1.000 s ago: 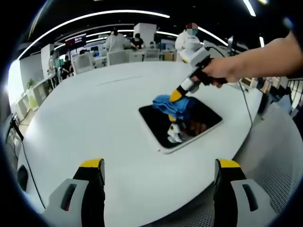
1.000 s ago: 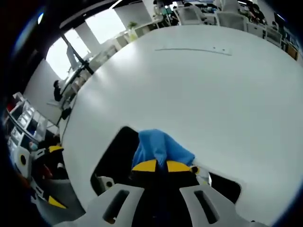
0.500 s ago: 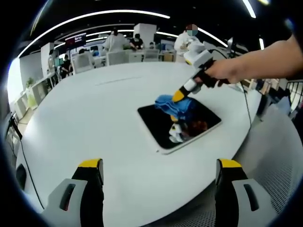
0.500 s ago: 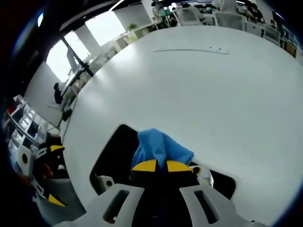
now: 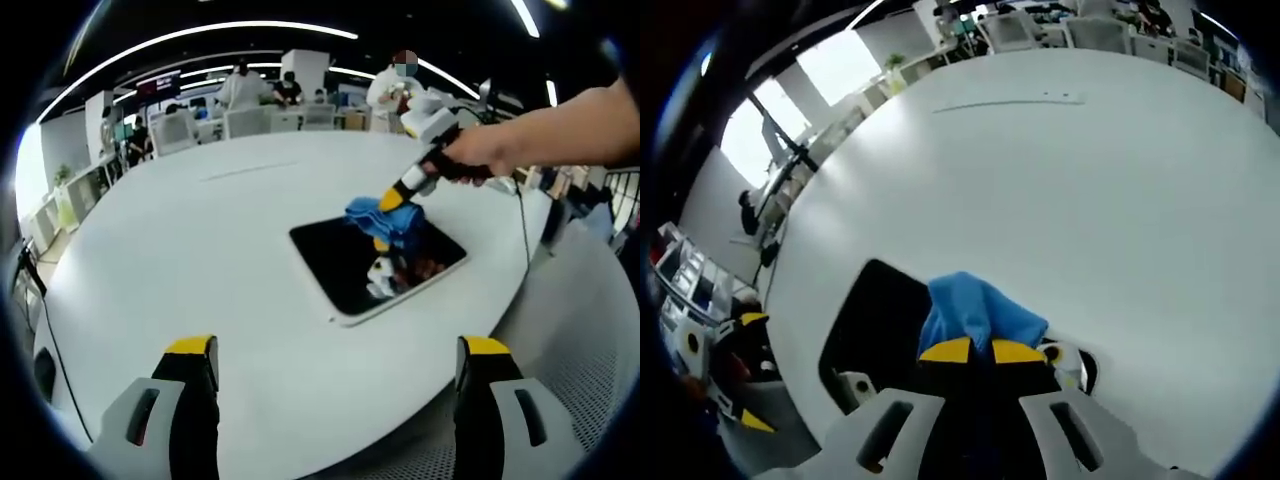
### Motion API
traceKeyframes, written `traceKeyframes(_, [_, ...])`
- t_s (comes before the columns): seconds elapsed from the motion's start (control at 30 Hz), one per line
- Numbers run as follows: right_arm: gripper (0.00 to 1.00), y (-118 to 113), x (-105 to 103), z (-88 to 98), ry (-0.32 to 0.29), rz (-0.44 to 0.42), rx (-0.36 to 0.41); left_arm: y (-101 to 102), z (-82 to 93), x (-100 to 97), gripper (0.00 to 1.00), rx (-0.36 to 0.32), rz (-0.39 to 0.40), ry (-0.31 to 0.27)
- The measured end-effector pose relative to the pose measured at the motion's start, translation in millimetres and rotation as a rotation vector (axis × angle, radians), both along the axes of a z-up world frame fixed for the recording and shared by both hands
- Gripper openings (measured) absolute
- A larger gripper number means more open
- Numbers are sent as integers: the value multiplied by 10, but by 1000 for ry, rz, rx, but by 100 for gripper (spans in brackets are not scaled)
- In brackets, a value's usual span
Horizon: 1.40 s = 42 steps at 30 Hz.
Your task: Wipe the mirror surface with the cleaning cloth until all visible marks leave the cleaned area.
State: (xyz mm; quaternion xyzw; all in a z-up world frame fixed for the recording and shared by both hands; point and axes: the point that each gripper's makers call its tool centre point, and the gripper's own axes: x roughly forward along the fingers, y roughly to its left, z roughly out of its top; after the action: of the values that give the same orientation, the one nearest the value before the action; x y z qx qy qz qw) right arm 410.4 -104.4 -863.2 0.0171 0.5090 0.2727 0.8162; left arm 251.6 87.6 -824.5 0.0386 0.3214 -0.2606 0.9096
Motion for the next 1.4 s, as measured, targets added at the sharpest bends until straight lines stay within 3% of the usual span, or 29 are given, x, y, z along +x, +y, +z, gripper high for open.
traceKeyframes(0.3, [0, -91, 82, -48, 13, -13, -13, -2, -8, -5, 99, 10, -4, 3])
traceKeyframes(0.47, [0, -86, 74, -55, -10, -3, -23, 0, -13, -6, 98, 7, -1, 7])
traceKeyframes(0.53, [0, -84, 48, -44, -31, -13, -22, -6, -12, -10, 98, 10, -5, 7])
traceKeyframes(0.67, [0, -75, 31, -26, -137, -1, -52, -2, -14, -6, 99, 9, -1, 7])
traceKeyframes(0.97, [1, -98, -179, -40, -147, -26, -49, -23, -21, -18, 98, 10, -12, 10])
traceKeyframes(1.1, [1, -105, -298, -38, -139, -76, -17, -23, -18, -18, 98, 9, -12, 9])
traceKeyframes(1.4, [1, -87, -566, -29, -192, -42, -24, -41, -56, -43, 99, -8, -17, 36])
